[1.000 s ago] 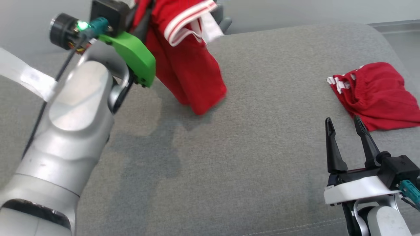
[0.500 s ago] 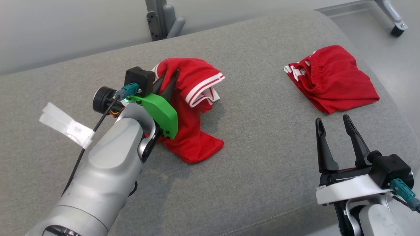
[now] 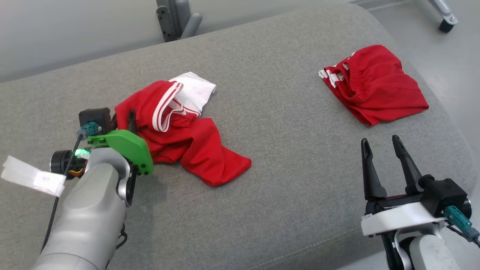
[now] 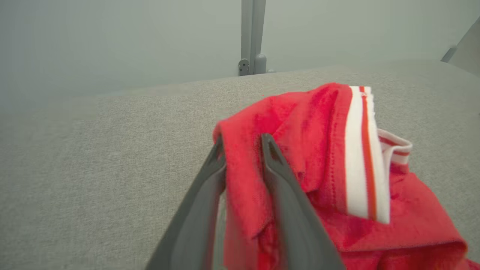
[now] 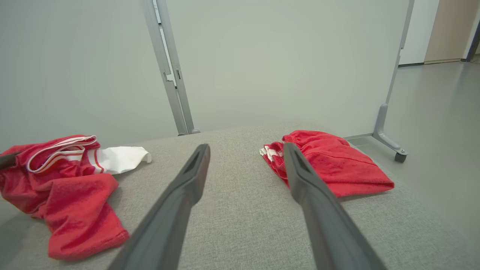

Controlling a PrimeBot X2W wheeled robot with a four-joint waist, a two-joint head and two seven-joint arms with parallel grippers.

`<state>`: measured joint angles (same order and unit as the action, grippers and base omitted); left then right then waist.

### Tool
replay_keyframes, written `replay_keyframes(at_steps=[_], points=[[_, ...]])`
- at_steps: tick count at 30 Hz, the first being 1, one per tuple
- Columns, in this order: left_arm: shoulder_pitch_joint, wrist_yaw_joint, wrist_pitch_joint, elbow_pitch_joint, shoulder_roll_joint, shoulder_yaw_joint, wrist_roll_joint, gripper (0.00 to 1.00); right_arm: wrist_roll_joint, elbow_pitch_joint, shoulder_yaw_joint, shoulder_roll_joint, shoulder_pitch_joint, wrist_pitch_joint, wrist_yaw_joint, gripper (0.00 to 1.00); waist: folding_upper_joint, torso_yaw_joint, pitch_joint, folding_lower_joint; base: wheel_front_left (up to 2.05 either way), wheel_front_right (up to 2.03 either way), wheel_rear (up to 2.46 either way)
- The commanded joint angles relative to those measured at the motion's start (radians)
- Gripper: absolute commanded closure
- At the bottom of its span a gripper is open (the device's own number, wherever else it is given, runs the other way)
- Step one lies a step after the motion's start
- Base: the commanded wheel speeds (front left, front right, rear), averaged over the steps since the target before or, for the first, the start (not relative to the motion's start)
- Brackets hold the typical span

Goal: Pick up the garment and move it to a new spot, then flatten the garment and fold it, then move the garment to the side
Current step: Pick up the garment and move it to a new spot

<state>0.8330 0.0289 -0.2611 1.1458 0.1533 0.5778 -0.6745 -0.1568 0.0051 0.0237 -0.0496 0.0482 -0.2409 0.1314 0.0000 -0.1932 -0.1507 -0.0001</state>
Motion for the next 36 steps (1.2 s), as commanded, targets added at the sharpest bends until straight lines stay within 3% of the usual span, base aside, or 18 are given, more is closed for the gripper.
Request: replay_keyframes(at_steps=[1, 7, 21, 29, 36], points=[[-0.023, 0.016, -0.004, 0.014, 0.01, -0.013, -0.002, 0.0, 0.001, 0.004, 0.003, -0.002, 0.002, -0.006, -0.001, 0.0, 0.0, 0.02, 0.02, 0.0001, 0.0, 0.0, 0.0], [-0.07, 0.006, -0.004, 0.015, -0.002, -0.04, -0.011, 0.0, 0.008, 0.007, -0.002, -0.002, -0.02, -0.002, -0.001, 0.0, 0.0, 0.059, 0.063, 0.0001, 0.0, 0.0, 0.0], [-0.347, -0.051, -0.004, -0.451, -0.021, -0.141, 0.171, 0.0, 0.042, 0.006, -0.019, -0.002, -0.084, 0.016, -0.001, 0.0, 0.0, 0.157, 0.182, 0.0001, 0.0, 0.0, 0.0], [-0.538, -0.018, -0.004, -0.681, -0.02, -0.199, 0.287, 0.0, 0.046, 0.019, -0.019, -0.002, -0.115, 0.01, -0.002, 0.0, 0.0, 0.204, 0.201, 0.0001, 0.0, 0.0, 0.0], [-0.719, 0.018, -0.004, -0.816, -0.037, -0.294, 0.315, 0.0, 0.041, 0.025, -0.008, -0.002, -0.133, 0.006, -0.002, 0.0, 0.0, 0.229, 0.206, 0.0001, 0.0, 0.0, 0.0]])
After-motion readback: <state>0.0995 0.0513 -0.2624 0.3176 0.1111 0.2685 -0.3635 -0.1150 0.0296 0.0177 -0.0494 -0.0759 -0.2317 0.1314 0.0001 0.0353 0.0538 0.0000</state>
